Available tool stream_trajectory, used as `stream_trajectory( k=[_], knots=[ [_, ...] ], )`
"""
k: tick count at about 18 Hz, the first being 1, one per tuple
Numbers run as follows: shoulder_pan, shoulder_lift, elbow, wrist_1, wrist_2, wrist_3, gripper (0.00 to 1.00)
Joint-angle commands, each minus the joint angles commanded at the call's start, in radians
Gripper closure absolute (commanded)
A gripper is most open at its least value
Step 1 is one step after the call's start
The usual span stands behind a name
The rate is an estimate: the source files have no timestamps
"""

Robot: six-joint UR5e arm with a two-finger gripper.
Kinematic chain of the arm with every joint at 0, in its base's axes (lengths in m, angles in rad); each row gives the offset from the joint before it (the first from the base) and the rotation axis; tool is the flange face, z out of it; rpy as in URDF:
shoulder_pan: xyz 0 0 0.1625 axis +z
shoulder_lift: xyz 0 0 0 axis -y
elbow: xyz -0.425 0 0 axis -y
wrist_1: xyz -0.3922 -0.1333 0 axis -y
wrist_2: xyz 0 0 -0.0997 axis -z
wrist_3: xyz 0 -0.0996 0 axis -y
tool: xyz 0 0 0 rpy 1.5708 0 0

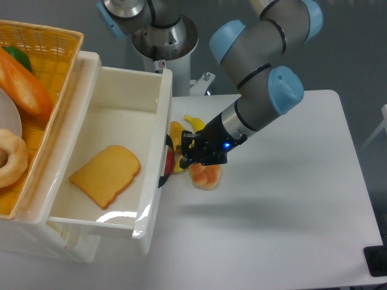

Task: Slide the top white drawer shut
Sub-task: 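Lower the gripper against the drawer front beside the peppers, then push the drawer front with the gripper into the cabinet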

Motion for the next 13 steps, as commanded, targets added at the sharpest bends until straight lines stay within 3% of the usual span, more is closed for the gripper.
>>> stream_trajectory(
  k=[13],
  knots=[
    [-0.031, 0.037, 0.0, -0.014, -0.012, -0.018, 1.0]
  ],
)
